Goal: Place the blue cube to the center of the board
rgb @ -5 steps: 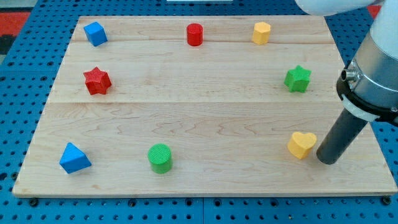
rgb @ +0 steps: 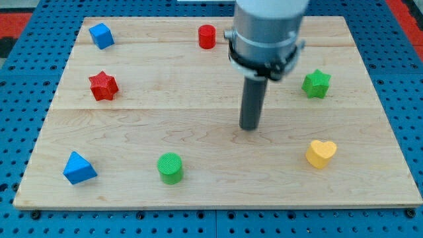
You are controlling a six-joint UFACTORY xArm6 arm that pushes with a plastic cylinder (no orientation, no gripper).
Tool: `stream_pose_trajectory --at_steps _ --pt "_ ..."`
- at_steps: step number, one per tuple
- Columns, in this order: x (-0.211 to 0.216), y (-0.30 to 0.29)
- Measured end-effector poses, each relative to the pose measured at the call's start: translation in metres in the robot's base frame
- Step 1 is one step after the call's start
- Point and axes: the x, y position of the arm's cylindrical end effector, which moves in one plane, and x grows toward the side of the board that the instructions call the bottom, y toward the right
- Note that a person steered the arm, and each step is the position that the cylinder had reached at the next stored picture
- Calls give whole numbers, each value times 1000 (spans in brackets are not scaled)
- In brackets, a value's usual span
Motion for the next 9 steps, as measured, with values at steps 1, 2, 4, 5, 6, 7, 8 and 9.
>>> stream_pose_trajectory --at_steps 1,2,4,5,6,7,8,9 --pt "-73 -40" --pt "-130 -123" --pt "-244 -237" --pt "-267 -291" --pt "-231 -312" --pt "-186 -269" --pt "-165 -197" --pt "-151 -183"
